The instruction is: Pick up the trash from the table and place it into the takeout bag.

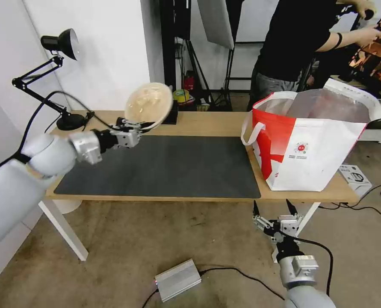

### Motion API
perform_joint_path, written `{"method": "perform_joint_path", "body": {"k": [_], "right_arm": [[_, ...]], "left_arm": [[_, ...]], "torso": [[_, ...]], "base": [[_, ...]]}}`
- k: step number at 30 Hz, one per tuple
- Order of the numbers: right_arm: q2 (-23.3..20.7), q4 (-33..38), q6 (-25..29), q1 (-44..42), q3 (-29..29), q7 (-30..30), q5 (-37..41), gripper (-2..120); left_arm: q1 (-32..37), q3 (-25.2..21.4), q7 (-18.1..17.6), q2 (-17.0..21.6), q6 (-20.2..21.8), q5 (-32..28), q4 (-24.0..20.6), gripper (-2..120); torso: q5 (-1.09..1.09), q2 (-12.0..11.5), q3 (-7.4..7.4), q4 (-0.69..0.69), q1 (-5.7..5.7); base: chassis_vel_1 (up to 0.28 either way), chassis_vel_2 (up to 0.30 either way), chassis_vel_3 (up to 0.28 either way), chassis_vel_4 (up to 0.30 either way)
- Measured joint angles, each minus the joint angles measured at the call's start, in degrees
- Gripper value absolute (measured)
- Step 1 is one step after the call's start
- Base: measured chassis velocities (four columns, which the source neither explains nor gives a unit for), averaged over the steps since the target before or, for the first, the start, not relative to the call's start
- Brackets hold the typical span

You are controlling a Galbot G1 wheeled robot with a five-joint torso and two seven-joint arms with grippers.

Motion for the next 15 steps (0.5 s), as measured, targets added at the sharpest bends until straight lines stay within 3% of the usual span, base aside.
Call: {"method": "perform_joint_path", "body": {"k": [9,15], "right_arm": [[1.1,0.7,-0.2,-0.3,-0.2,0.0,-0.5,100],[1.8,1.0,-0.3,-0.5,-0.2,0.0,-0.7,100]], "left_arm": [[-12.7,10.7,1.1,-6.1,-1.4,0.3,6.7,0],[-17.4,13.4,2.0,-10.3,-2.6,1.0,10.8,0]], "torso": [[0.0,0.0,0.0,0.0,0.0],[0.0,0.0,0.0,0.0,0.0]], "base": [[0.0,0.0,0.0,0.0],[0.0,0.0,0.0,0.0]]}}
